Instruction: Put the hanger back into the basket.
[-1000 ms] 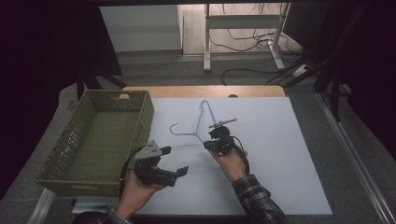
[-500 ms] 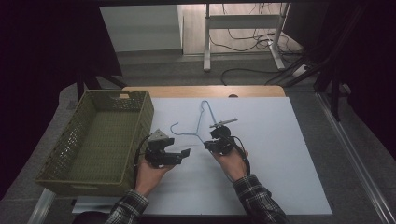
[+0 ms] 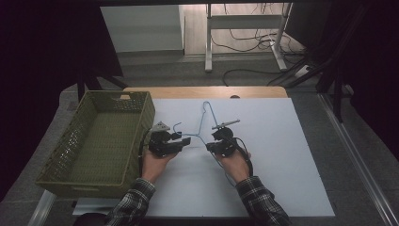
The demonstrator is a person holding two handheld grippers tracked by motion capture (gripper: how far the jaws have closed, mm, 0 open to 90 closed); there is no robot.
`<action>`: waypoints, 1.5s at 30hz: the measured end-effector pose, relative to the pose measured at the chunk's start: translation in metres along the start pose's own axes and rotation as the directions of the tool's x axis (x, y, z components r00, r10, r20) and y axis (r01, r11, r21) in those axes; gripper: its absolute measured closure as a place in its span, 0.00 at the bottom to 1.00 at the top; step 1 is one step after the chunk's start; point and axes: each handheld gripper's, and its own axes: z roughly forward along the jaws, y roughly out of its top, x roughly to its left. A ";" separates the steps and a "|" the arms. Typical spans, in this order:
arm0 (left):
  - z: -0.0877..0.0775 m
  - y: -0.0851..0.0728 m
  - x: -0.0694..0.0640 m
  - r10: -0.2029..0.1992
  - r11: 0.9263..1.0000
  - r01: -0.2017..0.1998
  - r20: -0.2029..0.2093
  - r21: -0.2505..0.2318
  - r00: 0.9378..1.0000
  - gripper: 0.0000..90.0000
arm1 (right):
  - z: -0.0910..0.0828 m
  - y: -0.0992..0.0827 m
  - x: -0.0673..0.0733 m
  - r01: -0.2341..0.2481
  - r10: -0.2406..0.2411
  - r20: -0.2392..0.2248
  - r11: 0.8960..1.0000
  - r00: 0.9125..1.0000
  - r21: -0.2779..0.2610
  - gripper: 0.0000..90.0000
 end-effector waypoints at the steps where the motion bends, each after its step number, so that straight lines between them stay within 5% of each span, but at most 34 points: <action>1: 0.000 0.000 0.001 0.000 1.000 0.000 0.004 -0.003 1.000 0.51 | 0.000 0.000 0.000 0.000 0.000 -0.001 1.000 1.000 -0.001 0.96; 19: 0.001 0.006 0.012 0.006 0.998 -0.001 0.072 -0.071 0.997 0.89 | -0.005 0.001 -0.003 0.005 -0.005 -0.013 1.000 1.000 -0.007 0.95; 23: 0.001 0.010 0.009 0.020 0.997 -0.015 0.070 -0.075 0.997 0.90 | -0.011 0.004 -0.002 0.037 -0.037 0.026 0.999 0.999 -0.012 0.83; 25: 0.001 0.012 0.008 0.026 0.997 -0.021 0.069 -0.076 0.997 0.90 | -0.014 0.008 0.003 0.078 -0.077 0.051 0.997 0.996 -0.016 0.75; 30: 0.001 0.015 0.004 0.043 0.996 -0.038 0.071 -0.077 0.997 0.88 | -0.005 0.010 0.011 0.122 -0.122 0.101 0.993 0.987 0.004 0.75; 36: 0.002 0.017 0.002 0.042 0.996 -0.035 0.082 -0.084 0.996 0.86 | 0.010 0.008 0.018 0.156 -0.160 0.185 0.987 0.970 0.039 0.94; 42: 0.000 0.020 -0.004 0.052 0.995 -0.045 0.074 -0.094 0.996 0.73 | 0.003 0.008 0.015 0.135 -0.132 0.192 0.991 0.973 -0.001 0.97; 45: -0.004 0.024 -0.009 0.055 0.994 -0.049 0.066 -0.095 0.996 0.52 | -0.009 0.012 0.012 0.119 -0.113 0.150 0.992 0.982 -0.035 0.97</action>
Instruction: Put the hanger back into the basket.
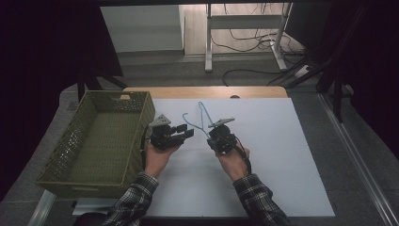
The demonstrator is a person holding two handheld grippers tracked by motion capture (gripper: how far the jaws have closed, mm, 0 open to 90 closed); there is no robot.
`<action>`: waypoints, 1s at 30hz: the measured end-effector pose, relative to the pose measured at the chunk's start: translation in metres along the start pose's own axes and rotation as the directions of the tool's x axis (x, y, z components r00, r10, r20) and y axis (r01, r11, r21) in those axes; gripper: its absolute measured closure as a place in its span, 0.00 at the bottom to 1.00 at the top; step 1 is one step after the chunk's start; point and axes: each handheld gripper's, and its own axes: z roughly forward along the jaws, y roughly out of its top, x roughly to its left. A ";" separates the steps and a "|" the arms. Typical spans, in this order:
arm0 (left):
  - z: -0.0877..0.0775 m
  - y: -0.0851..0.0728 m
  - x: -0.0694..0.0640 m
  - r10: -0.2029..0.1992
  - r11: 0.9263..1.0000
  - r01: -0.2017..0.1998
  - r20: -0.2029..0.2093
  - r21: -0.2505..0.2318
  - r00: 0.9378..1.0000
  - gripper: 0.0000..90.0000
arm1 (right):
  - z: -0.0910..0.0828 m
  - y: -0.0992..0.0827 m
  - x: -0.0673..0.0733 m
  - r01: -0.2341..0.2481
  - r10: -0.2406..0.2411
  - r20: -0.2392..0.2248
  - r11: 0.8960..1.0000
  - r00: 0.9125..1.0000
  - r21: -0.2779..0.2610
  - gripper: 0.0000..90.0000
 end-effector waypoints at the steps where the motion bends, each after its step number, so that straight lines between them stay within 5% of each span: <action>1: -0.002 0.002 -0.002 0.004 1.000 -0.004 -0.004 0.001 1.000 0.52 | -0.005 0.002 -0.002 -0.007 0.007 -0.015 1.000 1.000 -0.012 0.97; 4: -0.008 0.007 -0.009 0.017 1.000 -0.017 0.004 -0.005 1.000 0.36 | -0.025 0.008 -0.010 -0.041 0.036 -0.098 0.998 0.994 -0.051 0.97; 10: -0.022 0.018 -0.020 0.066 0.998 -0.066 0.025 0.007 0.997 0.23 | -0.045 0.009 -0.015 -0.051 0.042 -0.164 0.997 0.986 -0.056 0.97; 14: -0.030 0.021 -0.029 0.096 0.995 -0.098 0.082 0.023 0.992 0.22 | -0.058 0.005 -0.017 -0.053 0.042 -0.203 0.997 0.978 -0.050 0.97; 21: -0.028 0.033 -0.053 0.197 0.980 -0.199 0.096 0.009 0.976 0.46 | -0.071 -0.003 -0.012 -0.052 0.038 -0.277 0.998 0.960 -0.045 0.97; 22: -0.024 0.036 -0.056 0.214 0.977 -0.215 0.105 0.002 0.971 0.55 | -0.072 -0.004 -0.009 -0.041 0.027 -0.282 0.998 0.959 -0.042 0.97; 30: -0.016 0.038 -0.056 0.218 0.975 -0.220 0.119 0.004 0.969 0.77 | -0.070 -0.006 -0.003 -0.023 0.012 -0.313 0.999 0.950 -0.030 0.97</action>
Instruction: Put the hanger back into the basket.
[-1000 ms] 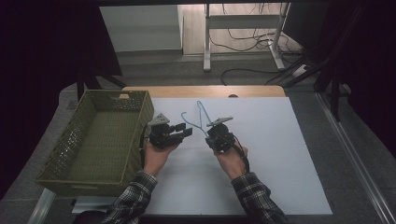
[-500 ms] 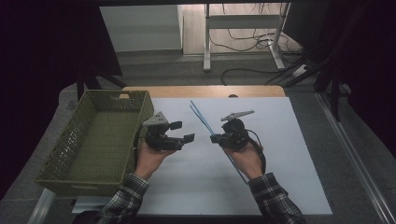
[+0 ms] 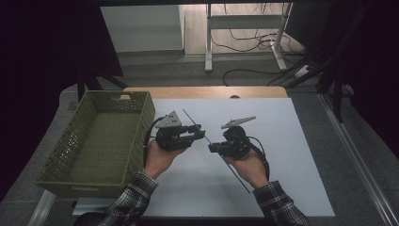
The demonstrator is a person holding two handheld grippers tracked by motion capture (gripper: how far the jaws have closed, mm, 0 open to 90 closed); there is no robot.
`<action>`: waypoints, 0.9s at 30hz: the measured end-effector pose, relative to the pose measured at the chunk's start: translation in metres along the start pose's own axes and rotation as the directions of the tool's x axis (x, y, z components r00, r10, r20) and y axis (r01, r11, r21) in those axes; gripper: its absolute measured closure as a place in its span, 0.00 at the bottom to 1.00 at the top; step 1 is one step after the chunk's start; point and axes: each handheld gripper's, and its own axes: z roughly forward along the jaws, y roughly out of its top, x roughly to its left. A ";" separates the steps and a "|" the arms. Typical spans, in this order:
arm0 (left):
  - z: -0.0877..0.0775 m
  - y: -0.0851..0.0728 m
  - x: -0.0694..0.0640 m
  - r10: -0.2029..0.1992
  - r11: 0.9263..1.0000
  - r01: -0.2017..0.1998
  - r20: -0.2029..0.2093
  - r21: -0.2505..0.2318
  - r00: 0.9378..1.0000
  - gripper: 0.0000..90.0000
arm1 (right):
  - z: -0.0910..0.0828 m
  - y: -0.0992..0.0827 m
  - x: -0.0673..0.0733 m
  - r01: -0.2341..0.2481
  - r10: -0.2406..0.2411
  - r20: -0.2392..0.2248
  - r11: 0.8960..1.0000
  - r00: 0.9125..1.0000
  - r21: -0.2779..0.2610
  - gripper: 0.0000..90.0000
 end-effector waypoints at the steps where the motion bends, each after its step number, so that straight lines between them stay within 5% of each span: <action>1: 0.001 0.000 0.000 0.000 1.000 0.000 0.004 0.001 1.000 0.82 | 0.001 -0.001 0.000 0.001 -0.001 -0.004 1.000 1.000 0.004 0.97; 4: 0.004 0.000 -0.006 0.044 0.998 -0.042 -0.036 0.035 0.998 0.92 | 0.003 -0.002 -0.001 -0.003 0.003 -0.007 1.000 1.000 0.015 0.96; 7: 0.006 0.002 -0.008 0.035 0.998 -0.031 -0.064 0.055 0.997 0.95 | 0.005 -0.004 -0.002 0.007 -0.007 -0.002 1.000 1.000 0.026 0.96; 9: 0.006 0.003 -0.007 0.003 0.999 0.001 -0.069 0.055 0.998 0.95 | 0.002 -0.003 0.000 0.020 -0.021 0.032 1.000 0.999 0.014 0.91; 10: 0.006 0.005 -0.008 -0.003 0.998 0.009 -0.090 0.065 0.996 0.96 | -0.003 -0.001 0.003 0.039 -0.039 0.089 0.999 0.995 0.005 0.84; 13: 0.007 0.007 -0.010 0.000 0.997 0.009 -0.111 0.080 0.994 0.95 | -0.010 0.001 0.008 0.067 -0.067 0.134 0.998 0.989 -0.002 0.81; 14: 0.008 0.009 -0.011 -0.014 0.996 0.025 -0.119 0.085 0.993 0.95 | -0.015 0.003 0.015 0.106 -0.105 0.184 0.994 0.977 0.007 0.79; 15: 0.008 0.009 -0.011 -0.014 0.996 0.025 -0.119 0.085 0.993 0.95 | -0.015 0.003 0.015 0.106 -0.105 0.184 0.994 0.977 0.007 0.79; 22: 0.013 0.014 -0.019 -0.023 0.993 0.039 -0.137 0.113 0.990 0.95 | 0.002 0.005 0.029 0.207 -0.222 0.304 0.975 0.926 0.082 0.79; 25: 0.015 0.014 -0.021 -0.018 0.991 0.035 -0.132 0.126 0.991 0.95 | 0.011 0.004 0.033 0.245 -0.267 0.350 0.964 0.898 0.105 0.89; 27: 0.015 0.014 -0.021 -0.008 0.990 0.026 -0.131 0.137 0.991 0.95 | 0.014 0.004 0.034 0.252 -0.276 0.344 0.961 0.897 0.114 0.96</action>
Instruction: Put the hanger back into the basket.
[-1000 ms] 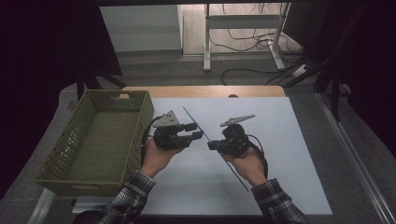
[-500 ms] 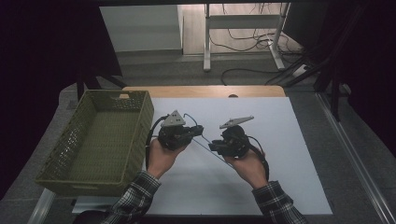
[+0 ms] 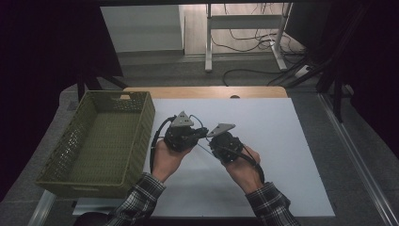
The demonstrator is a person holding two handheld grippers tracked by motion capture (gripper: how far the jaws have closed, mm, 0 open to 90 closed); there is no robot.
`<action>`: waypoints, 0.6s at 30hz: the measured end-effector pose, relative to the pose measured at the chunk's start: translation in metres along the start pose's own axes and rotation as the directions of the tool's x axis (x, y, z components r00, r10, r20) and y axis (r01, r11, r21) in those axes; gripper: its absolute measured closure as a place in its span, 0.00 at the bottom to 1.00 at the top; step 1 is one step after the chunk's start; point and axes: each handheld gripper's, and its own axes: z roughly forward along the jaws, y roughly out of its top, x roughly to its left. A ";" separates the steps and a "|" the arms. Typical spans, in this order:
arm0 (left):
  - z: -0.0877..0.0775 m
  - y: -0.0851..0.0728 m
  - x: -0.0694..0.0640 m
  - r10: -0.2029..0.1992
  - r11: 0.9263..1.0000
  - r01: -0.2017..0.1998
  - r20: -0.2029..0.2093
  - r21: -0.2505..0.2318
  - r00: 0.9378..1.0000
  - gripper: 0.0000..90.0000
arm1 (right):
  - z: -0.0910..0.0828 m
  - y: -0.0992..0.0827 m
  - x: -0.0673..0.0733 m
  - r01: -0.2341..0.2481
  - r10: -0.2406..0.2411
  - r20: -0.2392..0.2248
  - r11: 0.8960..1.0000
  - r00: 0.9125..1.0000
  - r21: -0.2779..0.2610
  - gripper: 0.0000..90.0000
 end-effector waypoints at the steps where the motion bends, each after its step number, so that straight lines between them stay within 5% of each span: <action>1: 0.000 0.000 0.001 0.003 1.000 -0.003 0.006 0.006 1.000 0.95 | 0.001 0.000 0.000 0.000 0.000 -0.008 1.000 1.000 0.001 0.96; 4: -0.006 -0.001 0.004 -0.002 1.000 0.002 0.038 0.000 0.999 0.91 | -0.001 -0.002 -0.001 -0.009 0.008 -0.041 1.000 0.999 -0.018 0.97; 9: -0.026 0.000 0.008 0.019 1.000 -0.020 0.065 0.013 0.998 0.61 | -0.014 -0.007 -0.018 -0.077 0.065 -0.158 0.995 0.985 -0.069 0.97; 18: -0.059 -0.013 0.010 0.075 0.993 -0.084 0.094 0.089 0.993 0.41 | -0.034 -0.015 -0.024 -0.022 -0.001 -0.268 0.997 0.963 -0.080 0.97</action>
